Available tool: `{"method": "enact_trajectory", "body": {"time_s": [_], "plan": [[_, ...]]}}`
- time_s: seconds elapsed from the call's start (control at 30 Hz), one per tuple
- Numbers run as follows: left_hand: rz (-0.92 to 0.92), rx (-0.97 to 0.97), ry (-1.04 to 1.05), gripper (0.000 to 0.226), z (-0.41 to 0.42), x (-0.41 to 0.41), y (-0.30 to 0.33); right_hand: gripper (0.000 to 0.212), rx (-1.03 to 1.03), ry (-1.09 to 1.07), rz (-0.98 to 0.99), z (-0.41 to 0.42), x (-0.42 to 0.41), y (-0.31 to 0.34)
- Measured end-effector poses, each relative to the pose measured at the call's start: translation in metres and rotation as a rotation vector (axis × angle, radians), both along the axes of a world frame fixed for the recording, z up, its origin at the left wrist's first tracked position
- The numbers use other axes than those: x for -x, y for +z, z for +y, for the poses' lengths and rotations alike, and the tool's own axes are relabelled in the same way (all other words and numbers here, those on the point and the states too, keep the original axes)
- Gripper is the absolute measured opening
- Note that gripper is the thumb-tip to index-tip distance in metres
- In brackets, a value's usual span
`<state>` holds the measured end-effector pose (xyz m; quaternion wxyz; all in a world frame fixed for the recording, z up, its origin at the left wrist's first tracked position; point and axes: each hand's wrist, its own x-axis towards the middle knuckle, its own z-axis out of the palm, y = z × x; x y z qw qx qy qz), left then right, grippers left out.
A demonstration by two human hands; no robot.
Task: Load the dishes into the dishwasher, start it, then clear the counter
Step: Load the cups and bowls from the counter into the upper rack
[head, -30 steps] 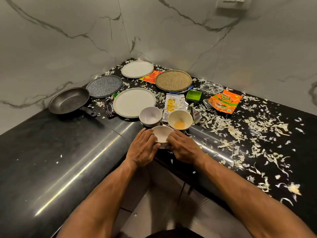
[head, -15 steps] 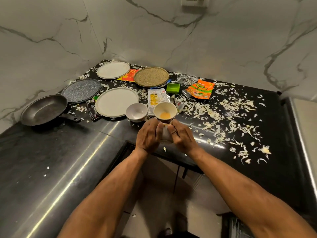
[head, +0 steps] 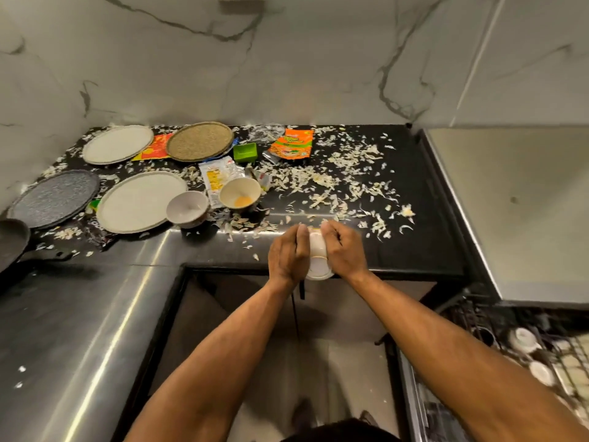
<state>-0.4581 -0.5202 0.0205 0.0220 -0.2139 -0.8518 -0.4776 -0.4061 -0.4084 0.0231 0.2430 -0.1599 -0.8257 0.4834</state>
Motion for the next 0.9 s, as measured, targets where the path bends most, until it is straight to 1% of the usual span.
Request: {"method": "enact_trajectory", "body": {"time_s": [0.13,0.27,0.37,0.5,0.63,0.77,0.9], "plan": [[-0.050,-0.016,-0.053,0.037,0.030,-0.036,0.000,0.036,0.027,-0.107,-0.045,0.024,-0.040,-0.005],[-0.077,0.023,-0.156,0.038,0.061,-0.074,-0.001,0.039,0.073,-0.223,-0.038,0.049,-0.086,-0.013],[-0.107,0.056,-0.211,0.038,0.082,-0.101,-0.007,0.037,0.118,-0.290,-0.036,0.064,-0.121,-0.017],[-0.133,0.102,-0.252,0.039,0.110,-0.148,-0.015,0.036,0.152,-0.367,-0.097,0.086,-0.175,-0.026],[-0.180,0.182,-0.347,0.040,0.143,-0.210,-0.021,0.034,0.207,-0.496,-0.128,0.111,-0.243,-0.035],[-0.206,0.250,-0.461,0.040,0.177,-0.257,-0.027,0.037,0.267,-0.625,-0.155,0.134,-0.299,-0.045],[-0.211,0.274,-0.588,0.050,0.211,-0.298,-0.031,0.034,0.316,-0.769,-0.164,0.156,-0.347,-0.055]]}}
